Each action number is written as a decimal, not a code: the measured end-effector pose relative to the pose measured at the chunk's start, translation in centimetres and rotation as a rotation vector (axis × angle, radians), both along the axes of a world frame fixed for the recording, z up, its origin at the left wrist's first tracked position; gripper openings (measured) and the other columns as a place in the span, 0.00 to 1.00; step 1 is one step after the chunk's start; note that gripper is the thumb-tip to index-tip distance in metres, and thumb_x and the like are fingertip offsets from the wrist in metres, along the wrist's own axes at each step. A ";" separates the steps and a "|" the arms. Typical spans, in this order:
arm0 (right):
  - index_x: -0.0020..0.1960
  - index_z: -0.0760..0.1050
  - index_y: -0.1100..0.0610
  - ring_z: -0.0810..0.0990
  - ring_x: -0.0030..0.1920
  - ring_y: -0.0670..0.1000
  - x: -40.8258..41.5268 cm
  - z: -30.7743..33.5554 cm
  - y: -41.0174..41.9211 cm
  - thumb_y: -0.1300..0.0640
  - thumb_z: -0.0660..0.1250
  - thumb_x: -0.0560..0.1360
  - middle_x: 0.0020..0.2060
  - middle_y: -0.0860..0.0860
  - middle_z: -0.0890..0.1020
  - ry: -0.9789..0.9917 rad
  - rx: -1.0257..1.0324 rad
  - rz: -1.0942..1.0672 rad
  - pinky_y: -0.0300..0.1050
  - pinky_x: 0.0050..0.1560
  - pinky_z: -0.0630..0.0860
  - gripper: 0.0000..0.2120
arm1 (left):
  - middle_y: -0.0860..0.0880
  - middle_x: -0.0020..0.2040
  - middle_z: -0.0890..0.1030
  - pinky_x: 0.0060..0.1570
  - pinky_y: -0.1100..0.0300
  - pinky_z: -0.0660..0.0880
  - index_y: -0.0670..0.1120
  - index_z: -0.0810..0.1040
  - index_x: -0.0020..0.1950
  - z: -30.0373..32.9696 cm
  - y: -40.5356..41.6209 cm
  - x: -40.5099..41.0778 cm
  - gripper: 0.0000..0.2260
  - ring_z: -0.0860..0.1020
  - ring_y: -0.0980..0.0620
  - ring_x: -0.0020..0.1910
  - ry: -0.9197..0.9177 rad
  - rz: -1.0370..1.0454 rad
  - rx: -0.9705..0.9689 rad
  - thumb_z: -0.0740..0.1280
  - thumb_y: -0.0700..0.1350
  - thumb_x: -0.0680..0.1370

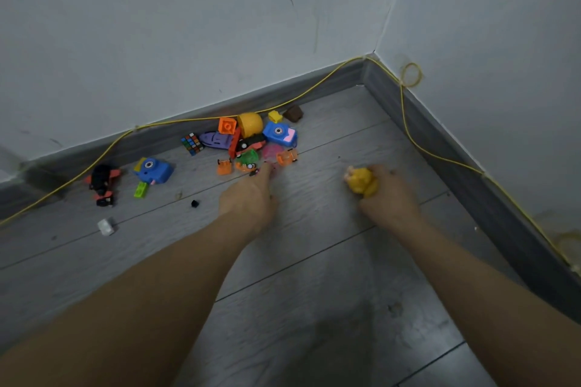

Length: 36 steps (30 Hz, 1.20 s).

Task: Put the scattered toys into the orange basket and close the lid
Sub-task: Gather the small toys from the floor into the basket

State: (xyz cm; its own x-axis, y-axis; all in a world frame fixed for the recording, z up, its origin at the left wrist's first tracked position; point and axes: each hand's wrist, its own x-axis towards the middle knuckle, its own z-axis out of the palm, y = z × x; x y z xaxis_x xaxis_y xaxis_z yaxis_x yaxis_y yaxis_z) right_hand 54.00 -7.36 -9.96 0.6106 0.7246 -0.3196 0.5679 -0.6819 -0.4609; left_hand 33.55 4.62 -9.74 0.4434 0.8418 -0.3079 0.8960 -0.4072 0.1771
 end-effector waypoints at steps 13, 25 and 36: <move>0.79 0.44 0.40 0.71 0.68 0.60 -6.5 -0.9 9.0 0.51 0.79 0.62 0.76 0.54 0.52 0.030 -0.075 0.617 0.52 0.63 0.75 0.58 | 0.42 0.56 0.79 0.48 0.48 0.78 0.47 0.63 0.67 -1.7 4.6 -1.9 0.22 0.78 0.42 0.53 -0.228 0.180 -0.063 0.68 0.47 0.77; 0.79 0.39 0.41 0.68 0.70 0.62 -4.2 -1.2 13.6 0.47 0.81 0.57 0.77 0.53 0.39 -0.124 -0.286 0.791 0.53 0.63 0.75 0.66 | 0.43 0.58 0.76 0.51 0.46 0.79 0.50 0.53 0.73 -2.7 8.0 -1.5 0.44 0.77 0.43 0.53 -0.099 0.044 -0.095 0.72 0.66 0.68; 0.78 0.41 0.39 0.75 0.60 0.61 -5.3 -1.4 13.7 0.55 0.79 0.62 0.72 0.57 0.54 -0.129 -0.264 0.829 0.51 0.53 0.79 0.59 | 0.37 0.66 0.67 0.51 0.46 0.76 0.59 0.52 0.78 -3.0 7.8 -0.9 0.30 0.74 0.39 0.59 0.060 -0.173 0.014 0.60 0.62 0.79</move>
